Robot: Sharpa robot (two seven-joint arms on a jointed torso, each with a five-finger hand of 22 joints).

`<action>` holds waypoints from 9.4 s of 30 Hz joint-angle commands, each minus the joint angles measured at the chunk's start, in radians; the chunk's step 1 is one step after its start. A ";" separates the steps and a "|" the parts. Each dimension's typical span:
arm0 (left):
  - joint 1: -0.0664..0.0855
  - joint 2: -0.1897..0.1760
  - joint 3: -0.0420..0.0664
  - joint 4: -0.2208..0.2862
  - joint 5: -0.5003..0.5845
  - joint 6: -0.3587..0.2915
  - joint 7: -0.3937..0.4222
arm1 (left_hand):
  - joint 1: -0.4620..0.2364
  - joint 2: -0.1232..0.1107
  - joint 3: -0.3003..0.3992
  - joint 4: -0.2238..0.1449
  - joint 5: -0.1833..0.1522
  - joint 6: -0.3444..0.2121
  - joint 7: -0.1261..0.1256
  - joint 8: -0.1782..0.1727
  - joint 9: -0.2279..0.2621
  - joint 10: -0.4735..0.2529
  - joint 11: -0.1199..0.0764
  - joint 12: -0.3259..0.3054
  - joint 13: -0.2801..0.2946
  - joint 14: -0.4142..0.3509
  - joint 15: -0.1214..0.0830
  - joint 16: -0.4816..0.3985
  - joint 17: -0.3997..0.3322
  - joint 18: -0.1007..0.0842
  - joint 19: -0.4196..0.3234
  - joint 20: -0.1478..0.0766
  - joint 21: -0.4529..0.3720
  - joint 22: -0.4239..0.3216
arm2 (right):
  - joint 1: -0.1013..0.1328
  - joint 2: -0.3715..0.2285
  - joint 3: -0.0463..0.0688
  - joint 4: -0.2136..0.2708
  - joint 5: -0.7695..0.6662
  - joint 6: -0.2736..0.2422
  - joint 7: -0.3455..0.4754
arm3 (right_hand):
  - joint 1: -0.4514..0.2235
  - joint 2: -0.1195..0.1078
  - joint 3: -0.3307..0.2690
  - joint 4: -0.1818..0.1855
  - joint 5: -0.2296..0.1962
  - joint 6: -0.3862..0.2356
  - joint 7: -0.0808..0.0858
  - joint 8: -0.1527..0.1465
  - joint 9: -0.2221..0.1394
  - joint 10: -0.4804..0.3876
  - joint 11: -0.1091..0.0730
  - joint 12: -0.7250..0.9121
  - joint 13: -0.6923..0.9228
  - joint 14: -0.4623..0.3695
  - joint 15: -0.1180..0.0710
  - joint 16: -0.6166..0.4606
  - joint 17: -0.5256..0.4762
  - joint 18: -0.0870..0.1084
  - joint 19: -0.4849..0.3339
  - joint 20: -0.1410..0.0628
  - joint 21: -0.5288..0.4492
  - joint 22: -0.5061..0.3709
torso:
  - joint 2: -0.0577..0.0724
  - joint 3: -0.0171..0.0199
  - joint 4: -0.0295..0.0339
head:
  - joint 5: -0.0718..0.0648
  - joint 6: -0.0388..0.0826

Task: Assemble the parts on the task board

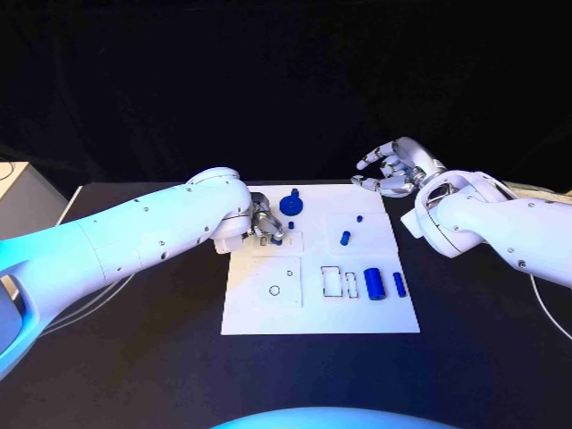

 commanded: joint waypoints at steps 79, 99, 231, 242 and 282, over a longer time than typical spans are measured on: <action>-0.003 0.046 -0.016 -0.058 -0.029 0.082 -0.005 | -0.009 0.010 -0.280 0.068 -0.087 0.171 -0.118 0.019 0.328 0.016 -0.012 -0.011 0.014 0.104 -0.020 0.003 0.263 -0.017 0.007 -0.014 0.000 0.063 | 0.000 -0.008 0.000 0.013 -0.016 0.010 0.012 | -0.018 -0.005 0.021 -0.002 0.051 -0.015 0.001 0.010 0.014 0.048 -0.005 -0.003 0.220 0.102 -0.006 0.006 0.263 -0.016 0.095 -0.004 -0.007 0.242 | -0.001 -0.0001 -0.0002 | -0.013 -0.012; -0.003 0.012 -0.014 -0.031 -0.047 0.055 -0.004 | -0.004 -0.017 -0.450 0.165 -0.103 0.185 -0.119 0.004 0.339 0.017 -0.013 -0.012 0.020 0.104 -0.021 0.003 0.263 -0.017 0.007 -0.016 -0.003 0.062 | -0.001 -0.013 0.000 0.013 -0.016 0.005 0.016 | -0.019 -0.006 0.021 -0.002 0.052 -0.015 0.001 0.010 0.014 0.047 -0.004 -0.003 0.219 0.102 -0.006 0.006 0.263 -0.015 0.095 -0.004 -0.007 0.241 | 0.000 -0.0009 0.0000 | -0.015 -0.009; 0.042 0.096 0.131 -0.337 0.009 0.036 0.066 | 0.242 0.020 -0.300 0.211 -0.361 0.059 -0.036 -0.186 0.226 -0.112 0.060 -0.081 -0.101 0.104 0.042 0.003 0.263 0.004 -0.051 0.038 -0.053 -0.017 | 0.005 -0.027 0.007 0.032 -0.036 -0.002 0.009 | -0.027 -0.009 0.028 -0.001 0.054 -0.023 0.002 0.009 0.019 0.050 -0.004 -0.001 0.221 0.102 -0.005 0.006 0.263 -0.016 0.095 -0.004 -0.006 0.243 | 0.056 -0.0005 -0.0156 | -0.002 0.053; 0.042 0.096 0.128 -0.334 0.025 0.050 0.071 | 0.277 -0.006 -0.126 0.136 -0.352 0.052 -0.044 -0.152 0.252 -0.107 0.052 -0.079 -0.102 0.104 0.035 0.003 0.263 0.003 -0.049 0.033 -0.052 -0.011 | 0.005 -0.026 0.007 0.031 -0.036 -0.003 0.010 | -0.029 -0.009 0.030 -0.001 0.054 -0.023 0.002 0.010 0.021 0.050 -0.004 -0.001 0.221 0.102 -0.005 0.006 0.263 -0.016 0.095 -0.004 -0.007 0.242 | 0.056 -0.0007 -0.0154 | -0.002 0.050; 0.010 -0.127 0.080 0.099 0.012 -0.126 0.031 | 0.191 -0.034 0.029 0.016 -0.172 0.054 -0.053 -0.060 0.351 -0.064 0.040 -0.068 -0.082 0.104 0.024 0.003 0.263 -0.006 -0.022 0.021 -0.031 0.033 | 0.003 -0.035 0.007 0.014 -0.034 -0.002 0.013 | -0.029 -0.009 0.030 -0.001 0.054 -0.023 0.002 0.010 0.021 0.050 -0.004 -0.001 0.221 0.102 -0.005 0.006 0.263 -0.016 0.095 -0.004 -0.007 0.242 | 0.018 -0.0065 0.0087 | 0.000 0.015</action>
